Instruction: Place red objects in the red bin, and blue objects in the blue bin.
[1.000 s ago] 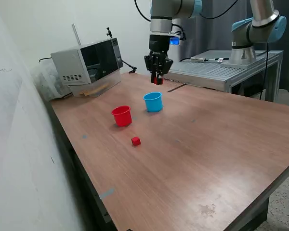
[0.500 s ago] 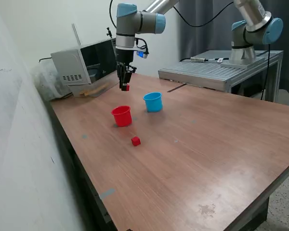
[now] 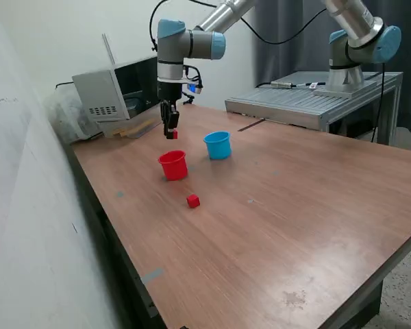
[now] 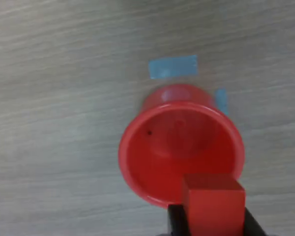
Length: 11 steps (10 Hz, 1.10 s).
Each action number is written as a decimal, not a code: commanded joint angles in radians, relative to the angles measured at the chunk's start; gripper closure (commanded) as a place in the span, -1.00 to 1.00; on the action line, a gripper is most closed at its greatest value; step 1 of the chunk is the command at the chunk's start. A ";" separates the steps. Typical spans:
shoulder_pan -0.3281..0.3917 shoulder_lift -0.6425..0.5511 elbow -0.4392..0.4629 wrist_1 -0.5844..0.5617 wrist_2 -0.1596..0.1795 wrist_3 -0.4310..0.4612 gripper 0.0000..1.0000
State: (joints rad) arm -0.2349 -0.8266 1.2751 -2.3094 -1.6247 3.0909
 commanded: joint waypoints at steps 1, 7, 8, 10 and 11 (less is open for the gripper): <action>0.000 0.009 0.003 0.001 0.014 0.000 1.00; 0.017 -0.035 0.038 0.002 0.016 0.000 -1.00; 0.019 -0.081 0.073 0.001 0.017 0.000 -1.00; 0.080 -0.184 0.154 0.005 0.017 -0.001 -1.00; 0.100 -0.236 0.194 0.008 0.017 -0.001 -1.00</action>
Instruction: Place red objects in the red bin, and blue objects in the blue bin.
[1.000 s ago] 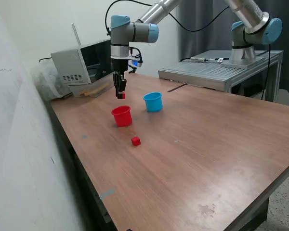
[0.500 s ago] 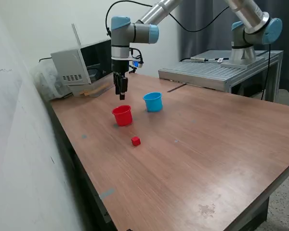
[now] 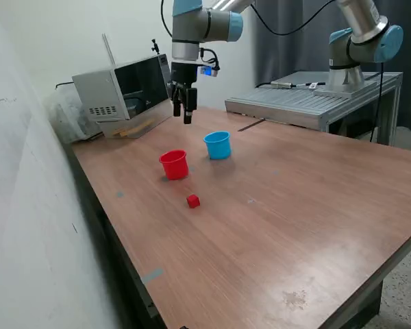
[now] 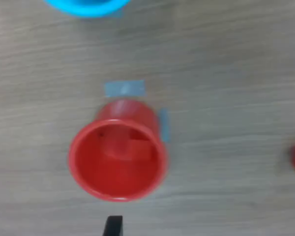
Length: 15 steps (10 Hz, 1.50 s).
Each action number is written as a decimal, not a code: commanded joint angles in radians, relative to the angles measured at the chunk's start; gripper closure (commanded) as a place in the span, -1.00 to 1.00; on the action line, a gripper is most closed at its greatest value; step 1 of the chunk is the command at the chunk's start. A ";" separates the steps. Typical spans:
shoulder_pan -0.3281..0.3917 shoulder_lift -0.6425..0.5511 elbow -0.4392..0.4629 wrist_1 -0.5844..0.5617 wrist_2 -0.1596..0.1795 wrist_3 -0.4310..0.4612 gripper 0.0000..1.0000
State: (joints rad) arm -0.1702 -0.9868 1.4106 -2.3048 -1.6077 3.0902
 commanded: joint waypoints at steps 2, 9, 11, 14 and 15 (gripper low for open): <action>0.113 -0.183 0.147 0.005 0.000 -0.001 -1.00; 0.207 -0.227 0.156 -0.002 0.080 0.001 -1.00; 0.212 -0.109 0.046 -0.005 0.080 0.001 -1.00; 0.199 0.073 -0.099 -0.030 0.074 0.001 -1.00; 0.195 0.123 -0.134 -0.045 0.071 0.001 -1.00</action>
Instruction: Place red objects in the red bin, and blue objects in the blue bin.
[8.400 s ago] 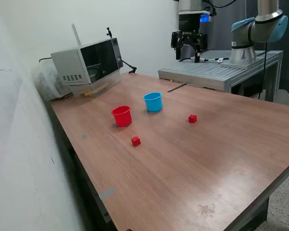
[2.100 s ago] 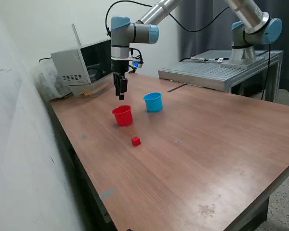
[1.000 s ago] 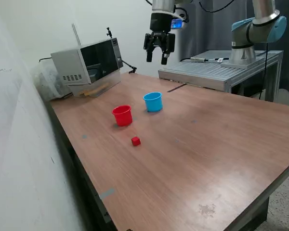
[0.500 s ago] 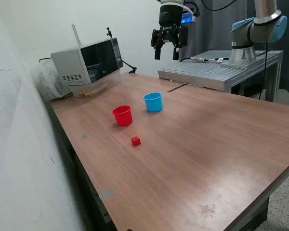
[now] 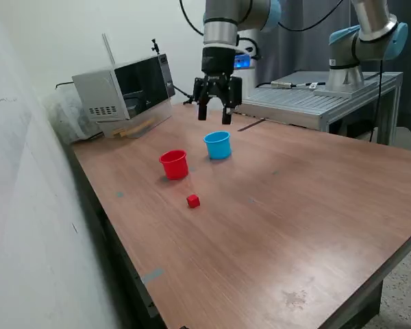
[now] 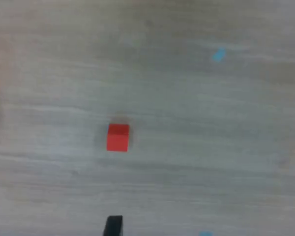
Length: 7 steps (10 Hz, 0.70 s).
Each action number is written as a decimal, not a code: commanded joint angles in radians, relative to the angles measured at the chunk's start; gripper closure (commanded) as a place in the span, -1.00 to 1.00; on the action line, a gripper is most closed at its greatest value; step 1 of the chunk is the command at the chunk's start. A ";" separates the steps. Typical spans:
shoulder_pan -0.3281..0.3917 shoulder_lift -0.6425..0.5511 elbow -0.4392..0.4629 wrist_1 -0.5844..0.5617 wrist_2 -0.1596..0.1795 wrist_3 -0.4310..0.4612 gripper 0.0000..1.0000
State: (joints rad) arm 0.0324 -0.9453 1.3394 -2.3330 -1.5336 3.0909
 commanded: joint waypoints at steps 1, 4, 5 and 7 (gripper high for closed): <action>-0.009 0.127 -0.089 -0.028 -0.003 0.002 -1.00; -0.023 0.249 -0.150 -0.065 -0.005 0.003 -1.00; -0.023 0.269 -0.170 -0.065 -0.005 0.005 -1.00; -0.023 0.298 -0.209 -0.066 -0.010 0.006 -1.00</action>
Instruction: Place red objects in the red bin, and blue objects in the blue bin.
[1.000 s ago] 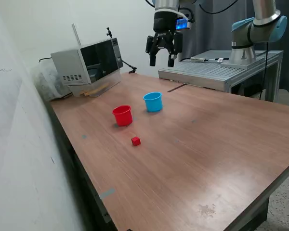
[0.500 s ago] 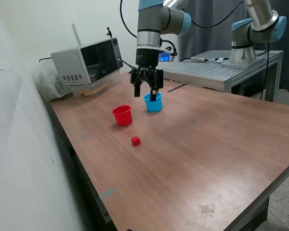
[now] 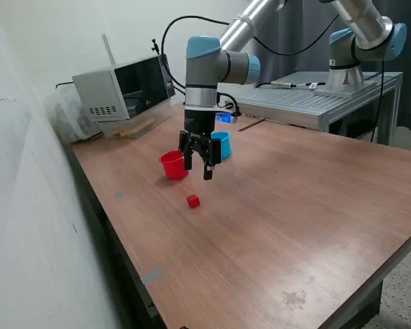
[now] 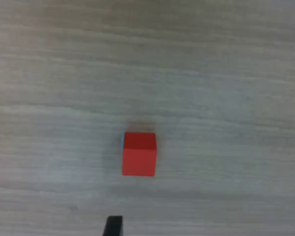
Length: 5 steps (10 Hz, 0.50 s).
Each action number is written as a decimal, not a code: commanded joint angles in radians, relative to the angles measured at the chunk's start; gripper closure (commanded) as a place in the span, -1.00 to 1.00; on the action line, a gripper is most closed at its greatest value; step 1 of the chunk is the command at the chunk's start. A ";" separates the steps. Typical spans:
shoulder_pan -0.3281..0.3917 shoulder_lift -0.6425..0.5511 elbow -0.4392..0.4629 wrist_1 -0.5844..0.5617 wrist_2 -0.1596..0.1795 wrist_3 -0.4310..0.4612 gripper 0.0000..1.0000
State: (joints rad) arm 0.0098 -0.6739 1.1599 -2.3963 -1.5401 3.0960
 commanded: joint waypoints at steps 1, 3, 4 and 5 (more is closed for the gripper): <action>-0.002 0.043 -0.045 -0.007 -0.014 0.004 -1.00; -0.024 0.091 -0.065 -0.009 -0.028 0.004 -1.00; -0.034 0.106 -0.066 -0.009 -0.028 0.004 -1.00; -0.042 0.117 -0.066 -0.010 -0.028 0.004 -1.00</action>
State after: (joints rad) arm -0.0186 -0.5799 1.0984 -2.4051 -1.5657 3.1000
